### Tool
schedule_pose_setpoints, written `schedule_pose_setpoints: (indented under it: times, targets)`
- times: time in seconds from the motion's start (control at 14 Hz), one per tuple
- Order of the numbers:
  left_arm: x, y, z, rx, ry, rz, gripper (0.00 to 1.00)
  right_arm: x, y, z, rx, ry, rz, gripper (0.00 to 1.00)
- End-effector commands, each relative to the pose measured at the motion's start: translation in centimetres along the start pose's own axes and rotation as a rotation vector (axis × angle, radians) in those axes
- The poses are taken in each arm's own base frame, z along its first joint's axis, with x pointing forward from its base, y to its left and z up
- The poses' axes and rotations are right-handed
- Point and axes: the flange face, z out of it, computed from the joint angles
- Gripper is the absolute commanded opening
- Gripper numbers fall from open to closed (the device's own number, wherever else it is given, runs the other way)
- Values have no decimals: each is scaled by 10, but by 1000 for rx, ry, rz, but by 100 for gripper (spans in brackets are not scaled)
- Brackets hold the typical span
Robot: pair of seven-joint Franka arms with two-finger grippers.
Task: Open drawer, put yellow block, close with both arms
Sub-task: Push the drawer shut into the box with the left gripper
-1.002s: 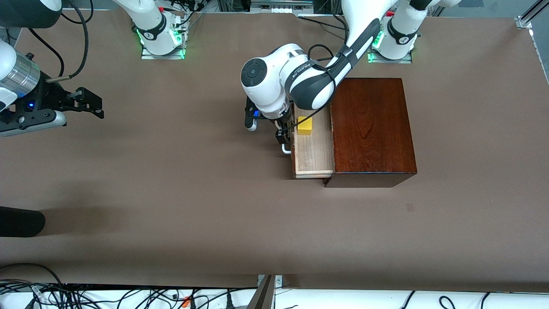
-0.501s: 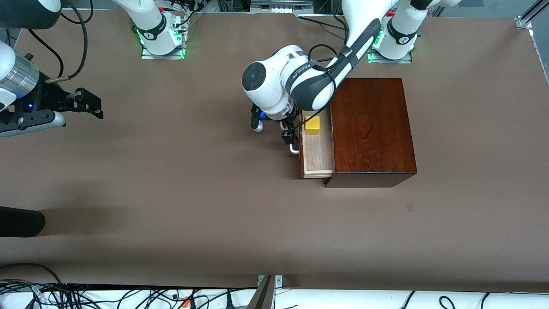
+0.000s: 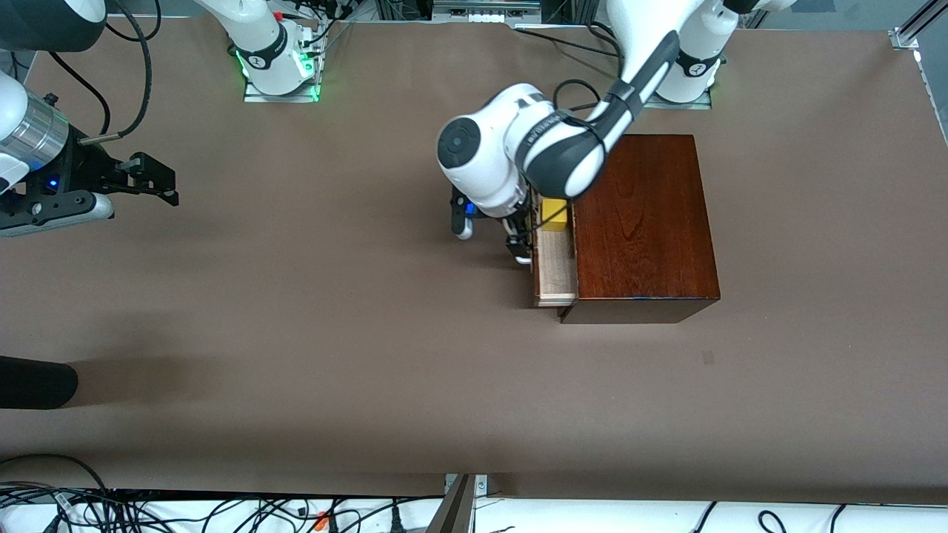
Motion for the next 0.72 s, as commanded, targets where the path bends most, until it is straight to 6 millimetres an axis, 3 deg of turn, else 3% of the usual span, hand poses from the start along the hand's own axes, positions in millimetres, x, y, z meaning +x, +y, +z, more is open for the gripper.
schedule_pose_setpoints:
  times: [0.0,0.36,0.64]
  targets:
    - [-21,-5,2,19,-45,20,100,2,3,-5,-1,7,2,100]
    - [-25,-2,18,-5,-73,17,100,2,5,-4,1,6,6,100]
    - [-46,-7,27,-27,-91,-14,100,2,6,-4,1,6,8,100]
